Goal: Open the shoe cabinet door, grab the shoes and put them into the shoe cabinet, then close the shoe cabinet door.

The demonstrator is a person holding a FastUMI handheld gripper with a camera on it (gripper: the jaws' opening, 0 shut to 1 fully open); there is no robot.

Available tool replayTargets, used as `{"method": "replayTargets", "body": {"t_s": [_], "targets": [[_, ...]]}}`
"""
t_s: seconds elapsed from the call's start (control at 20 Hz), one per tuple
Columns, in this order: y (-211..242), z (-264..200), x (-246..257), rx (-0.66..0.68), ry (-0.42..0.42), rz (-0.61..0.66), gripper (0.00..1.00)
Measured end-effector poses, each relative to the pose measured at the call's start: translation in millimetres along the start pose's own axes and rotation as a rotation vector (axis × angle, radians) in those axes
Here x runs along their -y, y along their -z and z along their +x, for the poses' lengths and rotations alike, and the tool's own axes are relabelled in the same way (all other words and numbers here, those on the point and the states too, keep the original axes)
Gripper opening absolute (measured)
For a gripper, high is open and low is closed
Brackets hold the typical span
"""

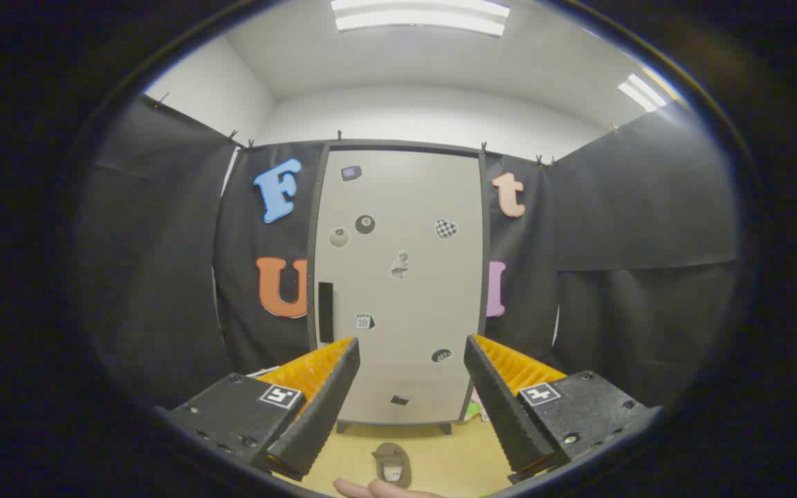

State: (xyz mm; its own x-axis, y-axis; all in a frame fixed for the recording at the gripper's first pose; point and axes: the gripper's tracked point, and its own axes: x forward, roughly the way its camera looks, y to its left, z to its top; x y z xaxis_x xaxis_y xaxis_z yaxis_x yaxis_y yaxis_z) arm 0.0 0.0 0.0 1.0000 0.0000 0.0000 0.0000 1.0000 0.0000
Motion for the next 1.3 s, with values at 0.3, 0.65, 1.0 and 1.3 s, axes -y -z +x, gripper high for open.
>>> {"method": "replayTargets", "body": {"t_s": [0.3, 0.65, 1.0, 1.3], "targets": [[1.8, 1.2, -9.3, 0.011, -0.021, 0.01, 0.99], [10.4, 27.7, -21.7, -0.008, -0.053, 0.019, 0.99], [2.9, 81.9, -23.0, 0.041, -0.063, 0.048, 0.99], [-1.4, 151.9, -57.6, 0.061, -0.149, 0.056, 0.99]]}}
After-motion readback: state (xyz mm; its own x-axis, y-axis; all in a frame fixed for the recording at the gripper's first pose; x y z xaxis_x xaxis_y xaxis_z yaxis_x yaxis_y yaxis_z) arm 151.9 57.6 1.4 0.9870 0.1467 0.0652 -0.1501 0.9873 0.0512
